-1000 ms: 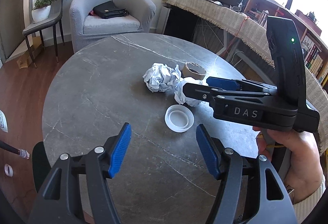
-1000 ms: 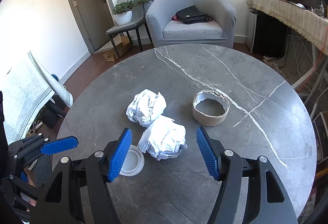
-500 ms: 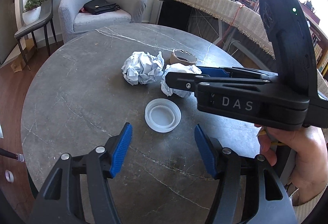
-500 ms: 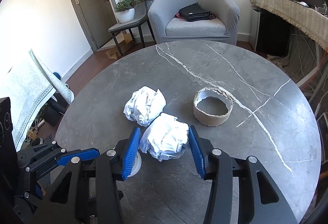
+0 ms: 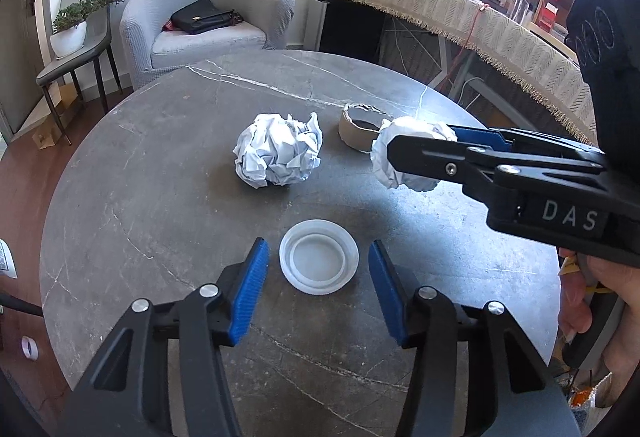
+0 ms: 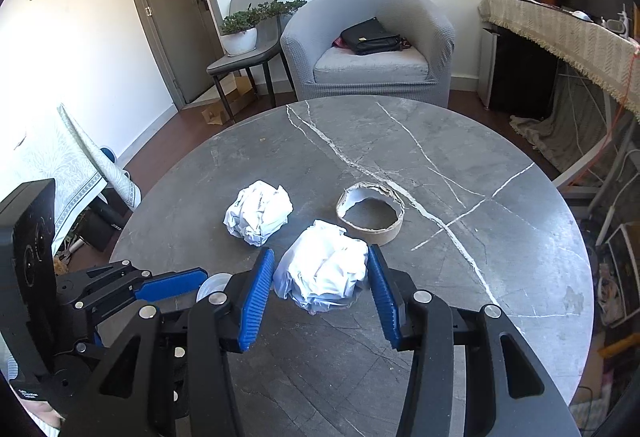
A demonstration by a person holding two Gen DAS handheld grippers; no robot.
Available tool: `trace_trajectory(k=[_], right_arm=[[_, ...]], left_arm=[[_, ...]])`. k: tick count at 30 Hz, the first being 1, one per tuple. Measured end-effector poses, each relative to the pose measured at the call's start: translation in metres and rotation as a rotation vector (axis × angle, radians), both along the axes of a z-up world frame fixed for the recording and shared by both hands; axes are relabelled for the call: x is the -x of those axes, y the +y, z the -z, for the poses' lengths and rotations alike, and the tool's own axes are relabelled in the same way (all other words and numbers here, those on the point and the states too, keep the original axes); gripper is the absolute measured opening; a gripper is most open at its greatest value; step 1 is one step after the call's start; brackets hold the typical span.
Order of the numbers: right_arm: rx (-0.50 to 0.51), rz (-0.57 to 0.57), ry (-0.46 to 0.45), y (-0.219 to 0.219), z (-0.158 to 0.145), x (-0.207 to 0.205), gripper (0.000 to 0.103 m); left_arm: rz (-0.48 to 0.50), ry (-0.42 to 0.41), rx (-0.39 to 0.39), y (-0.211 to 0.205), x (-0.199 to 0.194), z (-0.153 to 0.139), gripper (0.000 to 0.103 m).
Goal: Collect trash
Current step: 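Grasp the white plastic lid with the left tool while the right tool grasps a crumpled paper ball, then carry the lid in the left tool and the paper ball in the right tool to the bin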
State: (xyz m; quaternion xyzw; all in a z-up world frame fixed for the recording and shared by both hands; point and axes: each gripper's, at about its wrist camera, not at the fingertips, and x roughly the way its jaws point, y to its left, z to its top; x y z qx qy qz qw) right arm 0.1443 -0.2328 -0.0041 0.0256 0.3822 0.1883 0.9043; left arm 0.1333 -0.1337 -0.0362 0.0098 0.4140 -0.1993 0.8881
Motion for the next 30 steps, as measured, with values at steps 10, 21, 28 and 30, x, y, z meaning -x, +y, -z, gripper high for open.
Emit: trace_trajectory(k=[10,21,28,30], right_arm=[[0.005,-0.009,-0.008,-0.002,-0.005,0.004,0.048],[-0.002,-0.054,-0.03,0.031,-0.013,0.019,0.048],[0.006,-0.124,-0.053,0.069,-0.021,0.03,0.048],[0.005,-0.143,-0.057,0.08,-0.023,0.031,0.048]], left_arm=[[-0.005,-0.025,-0.037,0.001,0.006,-0.002,0.042],[-0.074,-0.052,-0.031,0.047,0.026,-0.017,0.042],[-0.156,-0.073,-0.026,0.099,0.036,-0.027,0.042],[-0.178,-0.074,-0.026,0.113,0.038,-0.027,0.042]])
